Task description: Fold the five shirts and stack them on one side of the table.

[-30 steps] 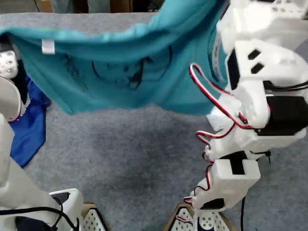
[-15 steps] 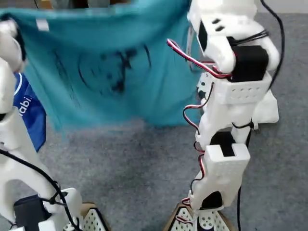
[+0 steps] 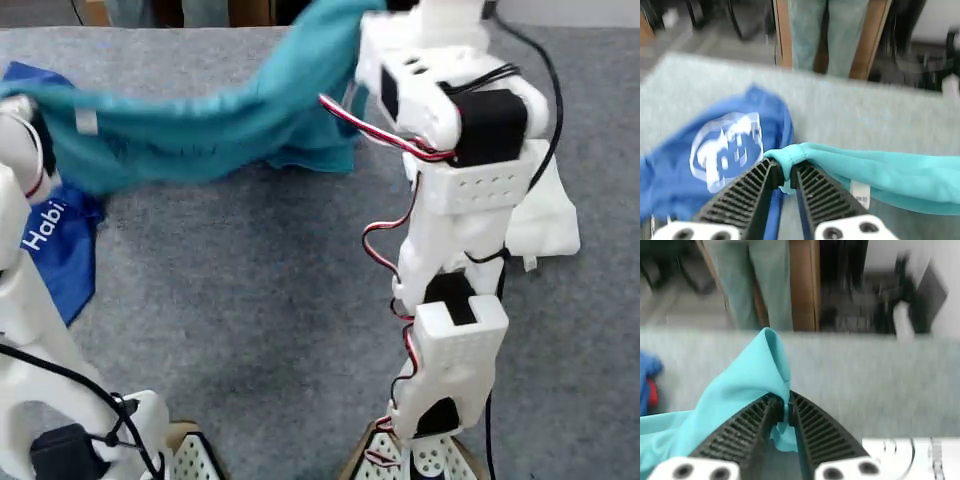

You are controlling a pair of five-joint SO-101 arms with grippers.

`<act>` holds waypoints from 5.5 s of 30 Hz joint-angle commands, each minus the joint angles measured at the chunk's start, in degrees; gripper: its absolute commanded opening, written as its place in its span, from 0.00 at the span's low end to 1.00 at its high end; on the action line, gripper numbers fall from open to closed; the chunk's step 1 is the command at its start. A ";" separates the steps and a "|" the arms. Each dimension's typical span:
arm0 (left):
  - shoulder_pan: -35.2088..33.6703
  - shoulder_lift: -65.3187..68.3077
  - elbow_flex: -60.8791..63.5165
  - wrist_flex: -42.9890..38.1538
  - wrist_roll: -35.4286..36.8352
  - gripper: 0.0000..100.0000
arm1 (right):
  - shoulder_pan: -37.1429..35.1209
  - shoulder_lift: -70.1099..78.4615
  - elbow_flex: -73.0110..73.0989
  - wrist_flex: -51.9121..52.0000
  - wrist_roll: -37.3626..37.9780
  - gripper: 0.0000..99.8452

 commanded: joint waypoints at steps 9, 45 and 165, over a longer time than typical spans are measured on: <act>-1.01 -1.41 33.01 -5.01 -7.74 0.03 | -2.55 -12.18 44.88 1.41 -0.09 0.01; -10.42 -50.90 74.42 -0.79 -33.49 0.03 | 5.27 -37.76 108.97 1.41 26.46 0.27; -9.89 -50.90 77.58 -1.32 -33.23 0.03 | -0.44 -27.65 105.54 -16.26 14.33 0.18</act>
